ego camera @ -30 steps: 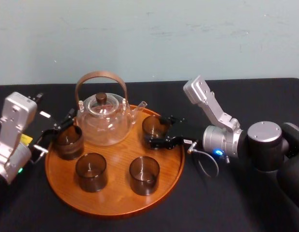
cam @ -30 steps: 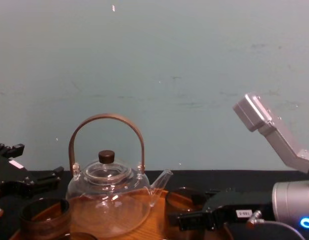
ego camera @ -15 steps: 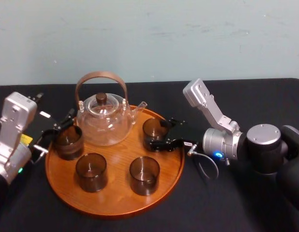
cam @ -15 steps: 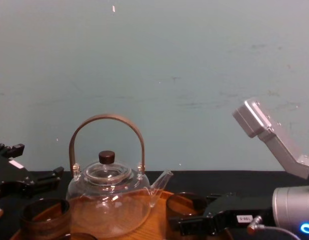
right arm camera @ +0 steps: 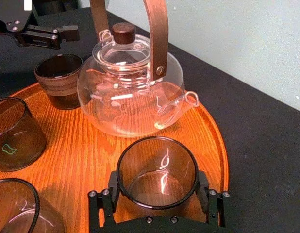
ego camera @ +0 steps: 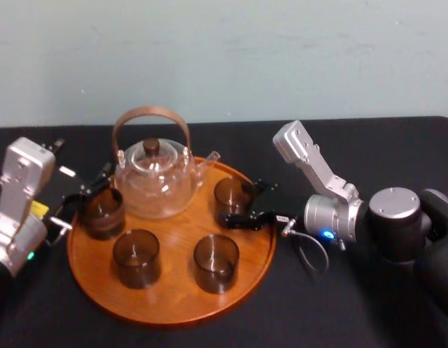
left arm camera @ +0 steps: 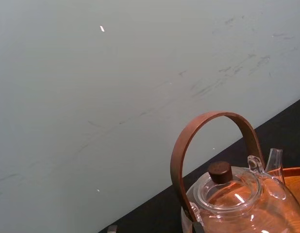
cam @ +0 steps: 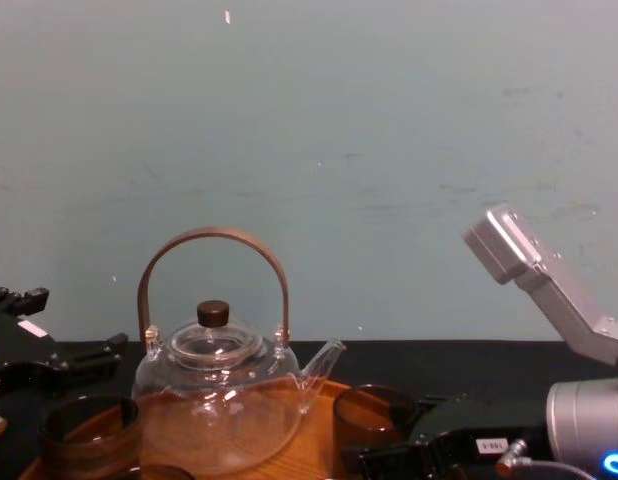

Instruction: Pick up the glass from the table and place it on the tray.

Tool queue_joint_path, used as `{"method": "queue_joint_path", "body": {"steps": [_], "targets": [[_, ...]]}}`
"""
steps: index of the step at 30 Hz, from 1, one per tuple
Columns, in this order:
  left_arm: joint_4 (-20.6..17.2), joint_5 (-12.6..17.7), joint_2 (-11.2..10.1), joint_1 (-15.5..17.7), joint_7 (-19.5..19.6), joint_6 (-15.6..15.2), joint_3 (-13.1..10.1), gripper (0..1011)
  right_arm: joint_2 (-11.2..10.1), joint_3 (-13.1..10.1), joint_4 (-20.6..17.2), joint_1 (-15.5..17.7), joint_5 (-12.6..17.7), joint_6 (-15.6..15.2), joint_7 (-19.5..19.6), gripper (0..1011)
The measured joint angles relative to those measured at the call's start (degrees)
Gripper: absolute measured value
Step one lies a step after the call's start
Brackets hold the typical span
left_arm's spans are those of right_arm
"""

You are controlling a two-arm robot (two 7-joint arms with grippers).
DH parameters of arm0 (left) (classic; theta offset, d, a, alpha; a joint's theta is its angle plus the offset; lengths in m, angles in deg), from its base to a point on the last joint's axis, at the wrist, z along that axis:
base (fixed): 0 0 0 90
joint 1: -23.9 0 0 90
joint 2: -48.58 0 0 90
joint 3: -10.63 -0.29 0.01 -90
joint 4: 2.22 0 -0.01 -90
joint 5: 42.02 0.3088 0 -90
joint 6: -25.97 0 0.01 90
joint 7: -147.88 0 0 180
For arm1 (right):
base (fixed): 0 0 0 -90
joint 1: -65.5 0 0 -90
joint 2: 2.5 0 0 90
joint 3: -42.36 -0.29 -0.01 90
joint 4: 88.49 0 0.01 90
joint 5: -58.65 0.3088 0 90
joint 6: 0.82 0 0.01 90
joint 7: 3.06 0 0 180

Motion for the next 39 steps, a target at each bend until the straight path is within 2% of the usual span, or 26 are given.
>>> {"method": "queue_joint_path", "body": {"steps": [4,24,34,39], "targets": [[0.0,0.0,0.0,0.0,0.0,0.0,0.0,1001,0.01,0.0,-0.01,-0.01,0.0,0.0,-0.01,1002],[0.0,0.0,0.0,0.0,0.0,0.0,0.0,1002,-0.44,-0.4,-0.82,0.23,0.6,-0.02,-1.02,1002],[0.0,0.0,0.0,0.0,0.0,0.0,0.0,1001,-3.92,-1.23,-5.81,2.79,2.04,-1.07,-2.7,1002],[0.0,0.0,0.0,0.0,0.0,0.0,0.0,1001,-6.99,-2.14,-9.95,5.05,3.43,-1.31,-3.31,1002]]}}
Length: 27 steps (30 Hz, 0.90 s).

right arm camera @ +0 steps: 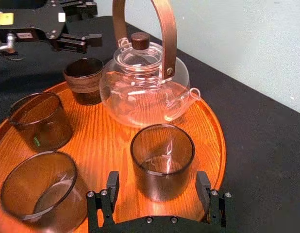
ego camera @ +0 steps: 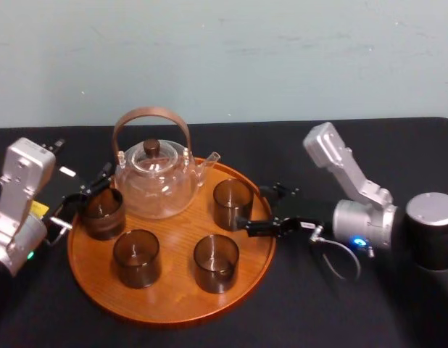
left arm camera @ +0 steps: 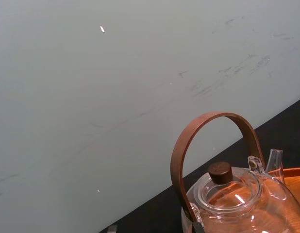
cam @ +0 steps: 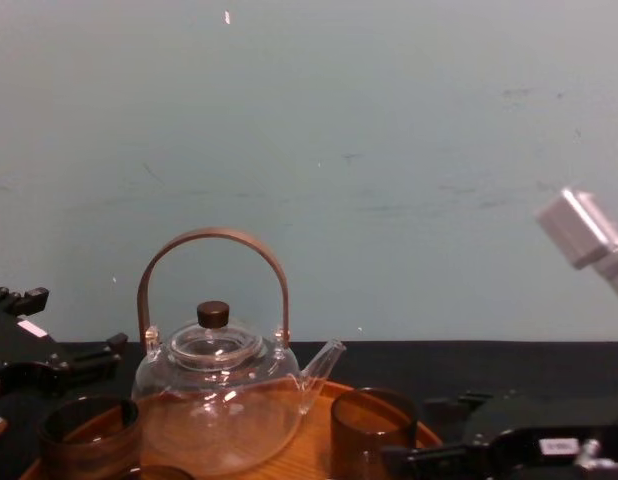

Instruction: Pick up the glass from the table and place it on the tray.

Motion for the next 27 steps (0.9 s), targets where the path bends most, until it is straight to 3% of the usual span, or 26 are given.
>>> {"method": "queue_joint_path", "body": {"steps": [16,22,27], "targets": [[0.0,0.0,0.0,0.0,0.0,0.0,0.0,1001,-9.79,-5.92,-13.19,8.36,5.51,1.61,1.99,1002],[0.0,0.0,0.0,0.0,0.0,0.0,0.0,1001,-10.61,-8.79,-15.09,10.89,6.88,2.19,5.85,1002],[0.0,0.0,0.0,0.0,0.0,0.0,0.0,1001,-9.52,-11.91,-15.69,13.69,6.72,4.16,11.8,1002]]}}
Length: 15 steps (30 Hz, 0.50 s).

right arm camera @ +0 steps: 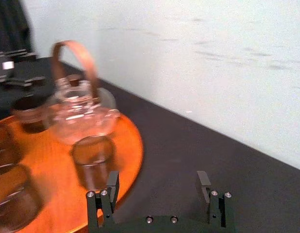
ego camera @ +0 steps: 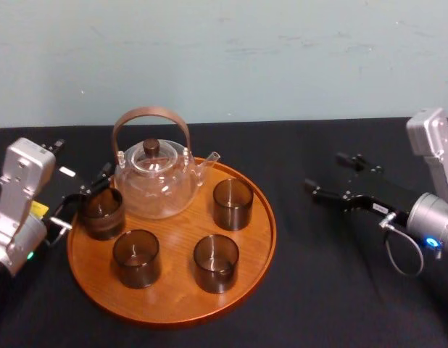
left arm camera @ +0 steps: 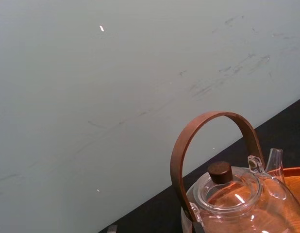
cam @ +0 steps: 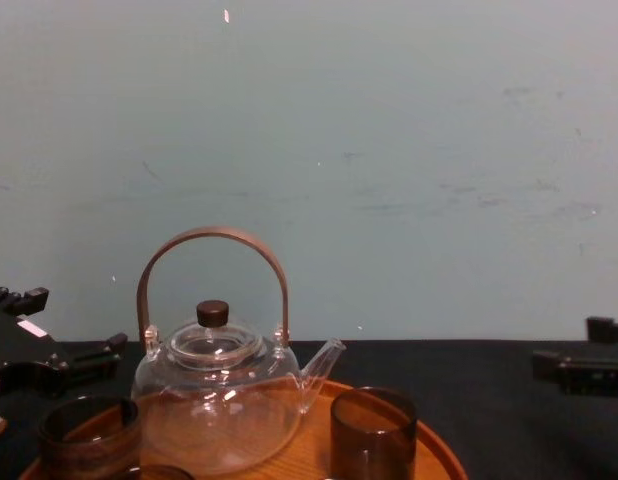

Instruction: Pick up the glass from the table and place it on the tray.

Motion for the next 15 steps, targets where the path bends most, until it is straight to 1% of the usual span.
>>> {"method": "queue_joint_path", "body": {"steps": [2,5,6,9,11,12,15], "targets": [[0.0,0.0,0.0,-0.01,0.0,0.0,0.0,1001,0.9,-1.36,0.02,1.05,-0.27,0.69,2.33,1002],[0.0,0.0,0.0,0.0,0.0,0.0,0.0,1001,1.8,-2.43,0.29,1.92,-0.66,1.51,4.44,1003],[0.0,0.0,0.0,0.0,0.0,0.0,0.0,1001,2.43,-3.13,0.56,2.43,-1.01,2.21,5.8,1002],[0.0,0.0,0.0,0.0,0.0,0.0,0.0,1001,3.73,-4.26,1.3,3.26,-1.7,3.61,7.91,1003],[0.0,0.0,0.0,0.0,0.0,0.0,0.0,1001,4.7,-4.98,2.04,3.72,-2.12,4.55,9.03,1003],[0.0,0.0,0.0,0.0,0.0,0.0,0.0,1001,4.7,-4.98,2.04,3.72,-2.12,4.55,9.03,1002],[0.0,0.0,0.0,0.0,0.0,0.0,0.0,1001,5.71,-5.57,3.35,4.05,-2.9,5.45,9.92,1002]]}}
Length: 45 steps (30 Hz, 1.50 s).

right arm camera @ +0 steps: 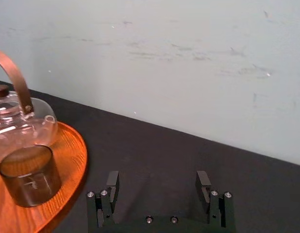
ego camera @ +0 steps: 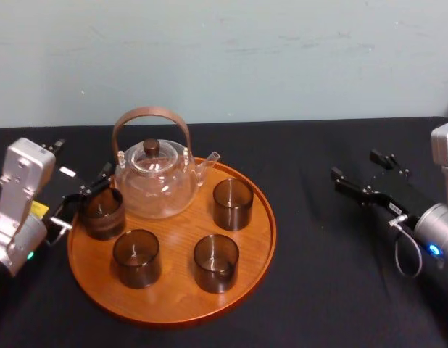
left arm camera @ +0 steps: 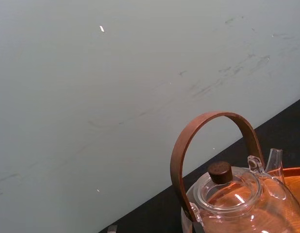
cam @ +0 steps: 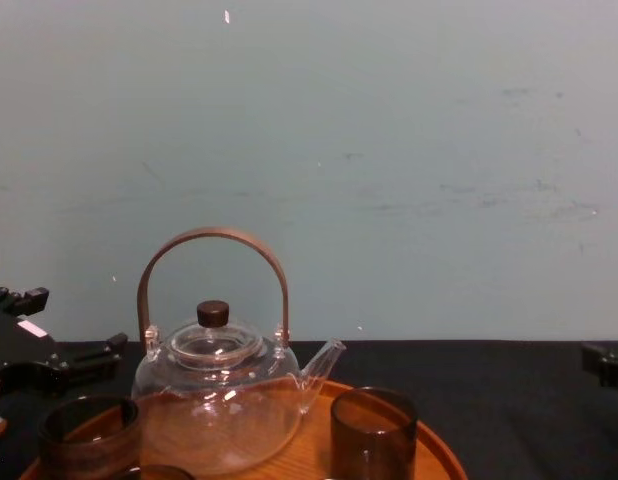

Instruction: Pick up the glass from the table and place it on the tray.

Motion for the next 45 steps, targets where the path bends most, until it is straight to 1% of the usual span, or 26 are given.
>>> {"method": "queue_joint_path", "body": {"steps": [8,15,45], "targets": [[0.0,0.0,0.0,0.0,-0.01,0.0,0.0,1001,1.39,-0.78,1.64,0.09,-1.25,0.04,0.11,1003],[0.0,0.0,0.0,0.0,0.0,0.0,0.0,1001,2.27,-1.31,2.15,-0.15,-2.09,-0.55,-0.06,1002],[0.0,0.0,0.0,0.0,0.0,0.0,0.0,1001,2.08,-1.16,2.11,-0.17,-1.93,-0.53,-0.12,1003]]}}
